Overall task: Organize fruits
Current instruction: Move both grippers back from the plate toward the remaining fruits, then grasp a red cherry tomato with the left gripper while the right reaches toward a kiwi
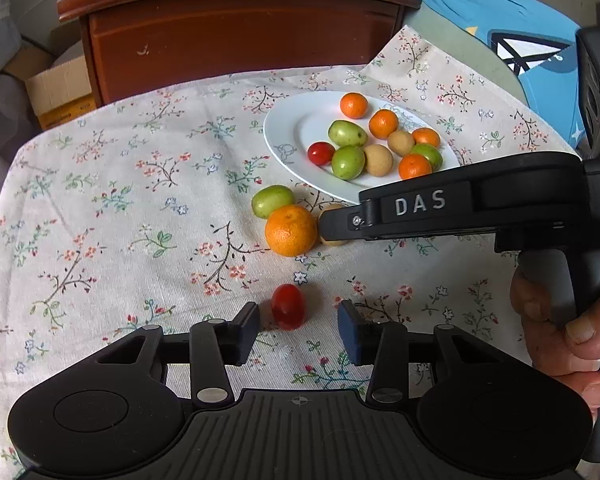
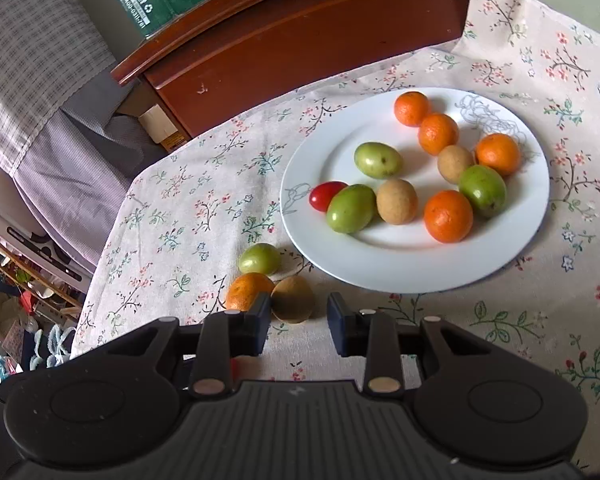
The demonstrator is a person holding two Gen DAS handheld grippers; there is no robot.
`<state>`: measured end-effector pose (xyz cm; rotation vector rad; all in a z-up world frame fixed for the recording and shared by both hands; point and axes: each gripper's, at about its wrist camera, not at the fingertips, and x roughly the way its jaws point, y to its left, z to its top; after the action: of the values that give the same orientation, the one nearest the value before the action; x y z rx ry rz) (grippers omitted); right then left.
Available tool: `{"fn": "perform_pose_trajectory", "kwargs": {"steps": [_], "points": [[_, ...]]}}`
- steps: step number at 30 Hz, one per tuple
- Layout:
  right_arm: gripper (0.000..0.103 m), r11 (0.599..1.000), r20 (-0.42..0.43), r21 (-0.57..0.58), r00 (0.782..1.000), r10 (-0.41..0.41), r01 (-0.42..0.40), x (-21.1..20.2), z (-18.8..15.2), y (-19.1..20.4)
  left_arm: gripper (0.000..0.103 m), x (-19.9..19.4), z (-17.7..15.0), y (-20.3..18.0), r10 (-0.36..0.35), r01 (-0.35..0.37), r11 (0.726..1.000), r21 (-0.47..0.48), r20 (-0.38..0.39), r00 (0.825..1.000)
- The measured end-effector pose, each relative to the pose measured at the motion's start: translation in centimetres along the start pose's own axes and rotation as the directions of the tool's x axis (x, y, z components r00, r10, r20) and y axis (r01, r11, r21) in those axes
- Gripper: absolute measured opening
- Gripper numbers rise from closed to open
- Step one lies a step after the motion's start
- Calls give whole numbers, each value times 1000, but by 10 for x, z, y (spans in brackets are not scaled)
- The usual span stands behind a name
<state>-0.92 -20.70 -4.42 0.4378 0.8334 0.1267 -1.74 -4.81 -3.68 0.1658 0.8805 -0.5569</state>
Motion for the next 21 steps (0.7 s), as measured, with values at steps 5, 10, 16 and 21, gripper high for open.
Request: {"fn": "perform_pose_trajectory", "kwargs": {"steps": [5,10,16,21], "points": [[31,1000,1,-4,1000,4,-4,2,-1,0,37,2,1,1,6,-6,1000,-6,7,1000],[24,1000,4,-5,1000,14,-14,2,-1,1,19,2,2,3,1,-1,1000,-13,16,1000],[24,1000,0,-8,1000,12,-12,1,-1,1,16,-1,3,2,0,0,1000,-15,27,1000],[24,1000,2,1,1000,10,-10,-1,0,0,16,-5,5,4,-1,2,1000,-25,40,999]]}}
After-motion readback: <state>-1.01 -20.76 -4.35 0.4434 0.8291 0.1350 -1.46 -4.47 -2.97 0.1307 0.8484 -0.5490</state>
